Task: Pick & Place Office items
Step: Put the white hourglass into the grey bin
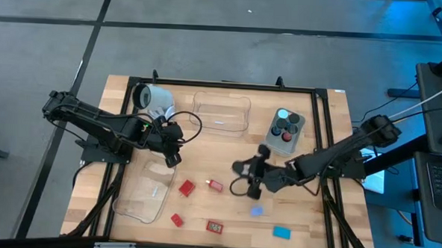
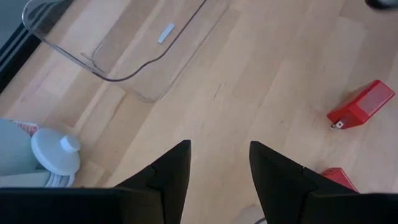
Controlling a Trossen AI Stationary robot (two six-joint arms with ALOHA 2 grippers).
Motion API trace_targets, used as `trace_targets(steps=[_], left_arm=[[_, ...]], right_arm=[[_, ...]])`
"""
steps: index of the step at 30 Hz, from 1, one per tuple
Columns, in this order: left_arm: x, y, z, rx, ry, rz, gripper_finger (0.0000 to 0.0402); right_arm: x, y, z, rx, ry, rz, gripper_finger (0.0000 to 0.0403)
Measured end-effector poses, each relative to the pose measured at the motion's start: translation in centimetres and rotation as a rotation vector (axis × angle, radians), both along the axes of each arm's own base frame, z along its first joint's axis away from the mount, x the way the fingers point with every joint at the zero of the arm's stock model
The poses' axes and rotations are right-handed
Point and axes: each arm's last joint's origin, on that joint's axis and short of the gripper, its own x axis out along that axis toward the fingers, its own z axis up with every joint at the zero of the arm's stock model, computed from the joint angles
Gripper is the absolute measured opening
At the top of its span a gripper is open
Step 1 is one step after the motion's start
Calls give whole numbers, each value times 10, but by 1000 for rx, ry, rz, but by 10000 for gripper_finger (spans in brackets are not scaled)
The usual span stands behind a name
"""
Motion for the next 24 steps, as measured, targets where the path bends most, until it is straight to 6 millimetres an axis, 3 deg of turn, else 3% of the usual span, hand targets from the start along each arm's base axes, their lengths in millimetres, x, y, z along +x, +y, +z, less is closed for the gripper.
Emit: trace_targets(steps=[15, 24], left_arm=[[0, 0, 0, 0, 2, 0, 157], [0, 0, 0, 1, 2, 0, 157]], right_arm=[[-63, -44, 23, -112, 66, -463, 161], [-85, -57, 12, -121, 52, -618, 162]])
